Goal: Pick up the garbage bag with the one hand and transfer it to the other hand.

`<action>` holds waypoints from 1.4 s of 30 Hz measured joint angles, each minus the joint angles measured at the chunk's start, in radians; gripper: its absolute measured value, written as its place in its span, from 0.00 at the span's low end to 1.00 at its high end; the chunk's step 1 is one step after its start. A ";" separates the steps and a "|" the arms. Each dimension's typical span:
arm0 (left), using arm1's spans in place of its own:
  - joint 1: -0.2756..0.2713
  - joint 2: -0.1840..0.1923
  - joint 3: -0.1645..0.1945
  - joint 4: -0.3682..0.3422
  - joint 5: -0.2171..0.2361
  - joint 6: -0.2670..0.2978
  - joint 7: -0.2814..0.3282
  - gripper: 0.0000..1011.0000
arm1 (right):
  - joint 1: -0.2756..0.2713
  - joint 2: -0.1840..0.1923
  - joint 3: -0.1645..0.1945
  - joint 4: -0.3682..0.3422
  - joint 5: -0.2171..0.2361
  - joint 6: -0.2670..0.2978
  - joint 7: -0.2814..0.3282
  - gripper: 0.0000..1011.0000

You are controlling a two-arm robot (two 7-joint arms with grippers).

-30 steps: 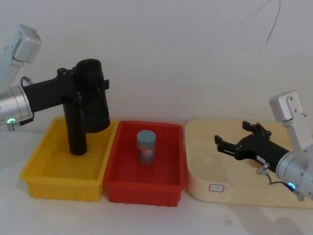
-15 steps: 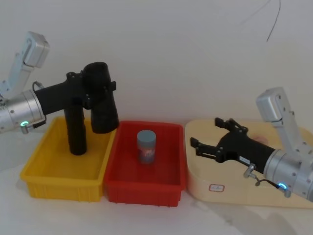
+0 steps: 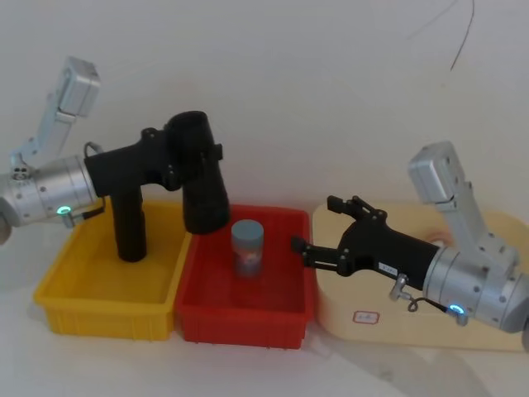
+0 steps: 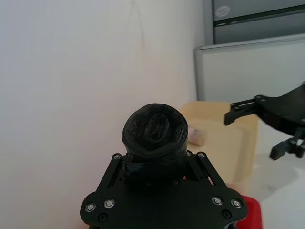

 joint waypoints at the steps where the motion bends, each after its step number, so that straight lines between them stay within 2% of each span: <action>1: -0.004 -0.003 0.002 0.006 -0.001 0.000 -0.005 0.37 | 0.002 -0.001 -0.002 0.002 0.001 -0.001 0.001 0.99; 8: -0.032 -0.028 0.024 0.053 -0.015 -0.004 -0.058 0.37 | 0.029 -0.010 -0.019 0.041 0.003 -0.003 0.005 0.99; 19: -0.054 -0.048 0.041 0.091 -0.024 -0.006 -0.089 0.37 | 0.073 -0.028 -0.043 0.116 0.001 0.005 -0.003 0.99; 27: -0.061 -0.055 0.047 0.105 -0.028 -0.007 -0.099 0.37 | 0.077 -0.029 -0.053 0.120 -0.006 0.014 -0.022 0.99; 42: -0.067 -0.060 0.052 0.115 -0.030 -0.008 -0.107 0.37 | 0.108 -0.046 -0.093 0.131 -0.034 0.074 -0.067 0.99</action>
